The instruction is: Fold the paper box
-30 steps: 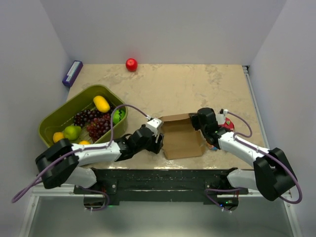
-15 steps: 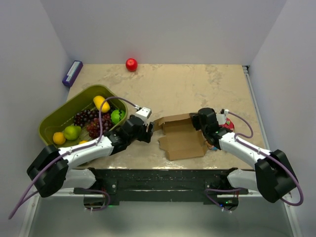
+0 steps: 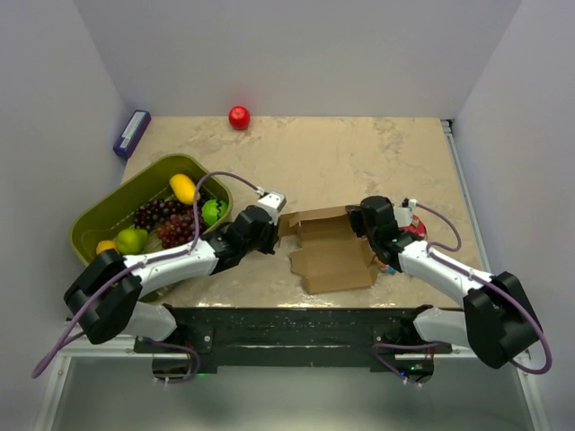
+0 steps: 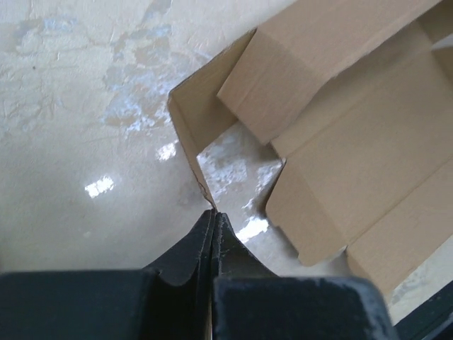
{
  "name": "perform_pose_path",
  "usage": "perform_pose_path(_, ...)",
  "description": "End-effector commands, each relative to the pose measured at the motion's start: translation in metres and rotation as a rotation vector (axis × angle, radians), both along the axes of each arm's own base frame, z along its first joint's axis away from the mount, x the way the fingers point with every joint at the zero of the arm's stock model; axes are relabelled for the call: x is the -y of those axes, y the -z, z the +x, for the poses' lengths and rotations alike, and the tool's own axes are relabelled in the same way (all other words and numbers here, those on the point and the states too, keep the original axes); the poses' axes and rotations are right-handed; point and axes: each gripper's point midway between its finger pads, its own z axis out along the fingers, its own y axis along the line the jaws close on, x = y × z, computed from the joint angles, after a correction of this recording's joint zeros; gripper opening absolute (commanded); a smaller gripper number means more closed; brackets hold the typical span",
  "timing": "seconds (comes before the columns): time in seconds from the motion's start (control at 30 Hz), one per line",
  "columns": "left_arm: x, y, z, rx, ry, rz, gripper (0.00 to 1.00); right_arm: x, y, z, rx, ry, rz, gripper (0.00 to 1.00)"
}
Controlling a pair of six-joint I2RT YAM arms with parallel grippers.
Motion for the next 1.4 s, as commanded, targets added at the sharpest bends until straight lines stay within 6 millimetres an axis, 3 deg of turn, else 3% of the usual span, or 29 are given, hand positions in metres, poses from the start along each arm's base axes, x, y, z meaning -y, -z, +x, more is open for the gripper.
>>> perform_pose_path(0.0,0.028,-0.027,0.010,0.004,-0.004,-0.077,0.00,0.011,0.014,-0.004,-0.027,0.029,-0.070,0.00)
perform_pose_path(0.03,0.034,-0.035,0.015,0.012,-0.012,-0.084,0.00,0.011,0.015,-0.004,-0.028,0.032,-0.072,0.00)
perform_pose_path(0.1,0.035,-0.023,0.008,-0.031,-0.010,-0.025,0.00,0.010,0.017,-0.005,-0.032,0.035,-0.071,0.00)
perform_pose_path(0.3,0.045,-0.026,0.009,-0.039,-0.030,0.000,0.00,0.010,0.020,-0.010,-0.033,0.060,-0.082,0.00)
perform_pose_path(0.5,0.055,-0.018,-0.007,-0.063,-0.001,-0.004,0.00,0.010,0.024,-0.012,-0.041,0.066,-0.083,0.00)
perform_pose_path(0.63,0.056,-0.029,-0.014,-0.018,0.009,-0.001,0.00,0.011,0.028,-0.014,-0.049,0.069,-0.084,0.00)
perform_pose_path(0.7,0.047,-0.045,-0.009,0.024,-0.017,-0.003,0.12,0.011,0.028,-0.014,-0.047,0.069,-0.082,0.00)
perform_pose_path(0.73,0.043,-0.050,-0.007,0.044,-0.015,0.005,0.30,0.012,0.027,-0.014,-0.045,0.072,-0.081,0.00)
perform_pose_path(0.8,0.029,-0.064,0.002,0.086,-0.048,0.009,0.42,0.013,0.027,-0.014,-0.044,0.075,-0.081,0.00)
perform_pose_path(0.83,0.024,-0.068,0.005,0.107,-0.038,0.026,0.53,0.012,0.027,-0.014,-0.042,0.072,-0.079,0.00)
perform_pose_path(0.93,0.016,-0.081,0.014,0.154,-0.039,-0.006,0.58,0.011,0.027,-0.014,-0.042,0.069,-0.078,0.00)
perform_pose_path(1.07,0.018,-0.084,0.027,0.153,-0.041,-0.032,0.54,0.010,0.026,-0.013,-0.037,0.064,-0.072,0.00)
perform_pose_path(1.2,0.042,-0.083,0.032,0.117,0.009,-0.066,0.64,0.010,0.026,-0.014,-0.039,0.064,-0.076,0.00)
perform_pose_path(1.37,0.055,-0.085,0.044,0.092,-0.033,-0.118,0.75,0.010,0.026,-0.014,-0.039,0.062,-0.077,0.00)
